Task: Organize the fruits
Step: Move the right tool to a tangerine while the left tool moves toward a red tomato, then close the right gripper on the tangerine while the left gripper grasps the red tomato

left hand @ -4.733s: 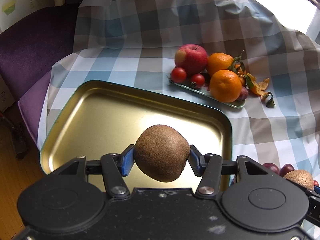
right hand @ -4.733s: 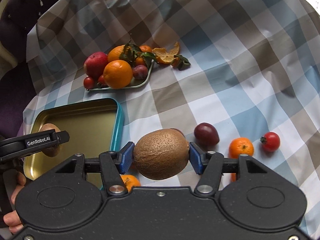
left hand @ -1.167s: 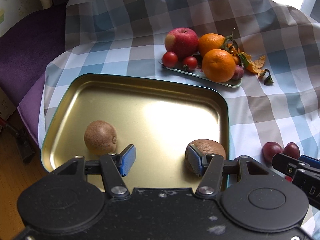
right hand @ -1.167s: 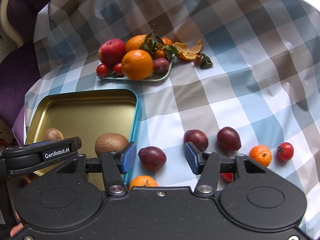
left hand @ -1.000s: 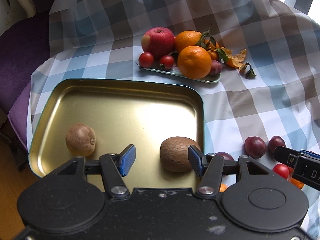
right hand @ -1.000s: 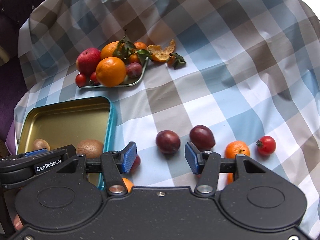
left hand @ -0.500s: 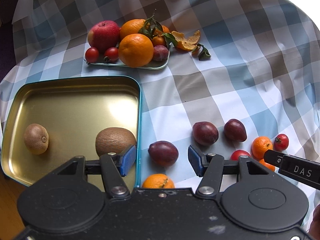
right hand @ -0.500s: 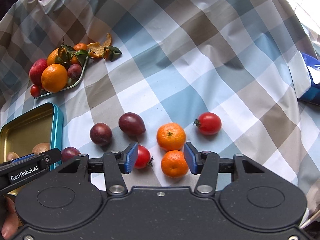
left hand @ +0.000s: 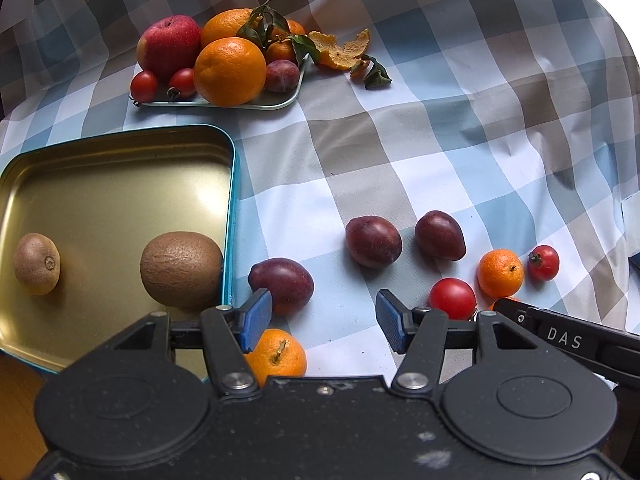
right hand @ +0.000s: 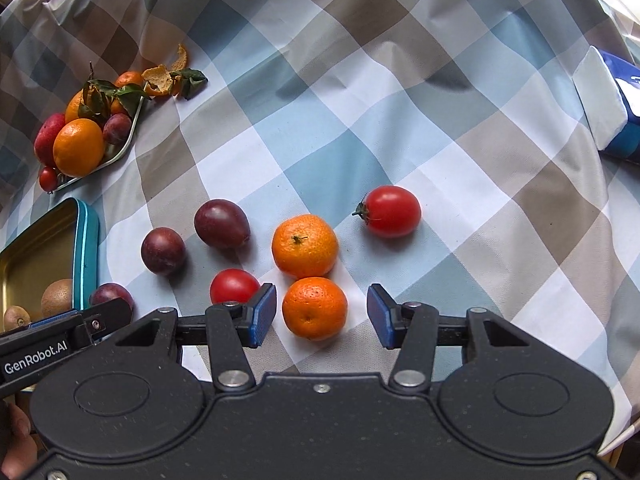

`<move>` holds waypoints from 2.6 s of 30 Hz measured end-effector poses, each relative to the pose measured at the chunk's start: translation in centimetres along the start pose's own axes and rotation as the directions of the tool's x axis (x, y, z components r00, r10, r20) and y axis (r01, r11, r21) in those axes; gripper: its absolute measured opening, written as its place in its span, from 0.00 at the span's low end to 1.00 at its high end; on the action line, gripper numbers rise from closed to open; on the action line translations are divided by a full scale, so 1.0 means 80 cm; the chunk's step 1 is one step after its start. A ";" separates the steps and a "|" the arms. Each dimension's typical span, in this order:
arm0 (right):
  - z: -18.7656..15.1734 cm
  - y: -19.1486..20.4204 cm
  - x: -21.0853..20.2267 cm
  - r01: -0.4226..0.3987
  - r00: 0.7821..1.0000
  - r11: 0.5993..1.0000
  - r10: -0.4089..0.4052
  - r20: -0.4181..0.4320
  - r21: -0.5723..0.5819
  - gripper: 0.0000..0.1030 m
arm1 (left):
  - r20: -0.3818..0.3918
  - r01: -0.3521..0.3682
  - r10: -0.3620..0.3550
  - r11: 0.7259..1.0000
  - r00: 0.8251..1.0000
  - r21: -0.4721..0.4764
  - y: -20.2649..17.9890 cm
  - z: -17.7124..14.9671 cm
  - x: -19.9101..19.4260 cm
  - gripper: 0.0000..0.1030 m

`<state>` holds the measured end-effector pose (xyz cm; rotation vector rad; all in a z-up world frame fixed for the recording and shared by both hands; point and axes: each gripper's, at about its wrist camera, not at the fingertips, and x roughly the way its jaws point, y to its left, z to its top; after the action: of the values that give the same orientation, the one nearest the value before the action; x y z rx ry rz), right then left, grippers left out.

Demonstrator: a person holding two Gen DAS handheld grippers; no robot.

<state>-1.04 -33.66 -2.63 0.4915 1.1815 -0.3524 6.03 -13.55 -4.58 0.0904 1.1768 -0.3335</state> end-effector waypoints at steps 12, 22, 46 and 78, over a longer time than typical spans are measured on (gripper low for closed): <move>-0.006 0.006 0.021 0.002 0.999 1.000 -0.003 -0.043 -0.021 0.46 | -0.032 0.040 -0.041 0.999 0.999 -0.018 0.007 0.000 0.002 0.57; -0.001 -0.002 0.003 0.027 1.000 0.999 -0.027 -0.001 0.018 0.45 | 0.004 0.076 -0.076 0.997 0.997 0.006 -0.005 -0.001 -0.002 0.57; 0.012 -0.036 0.004 0.136 0.991 0.987 -0.137 0.005 0.092 0.45 | 0.016 0.074 -0.082 0.960 0.997 0.270 -0.100 -0.023 0.043 0.56; 0.015 -0.014 -0.033 0.139 0.985 0.989 -0.143 0.094 0.049 0.45 | 0.081 -0.011 0.010 1.000 0.997 0.007 -0.028 0.011 0.010 0.34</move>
<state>-1.57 -35.28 0.02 0.4236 1.1190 -0.5187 6.43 -16.05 -4.75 0.0889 1.0947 -0.3298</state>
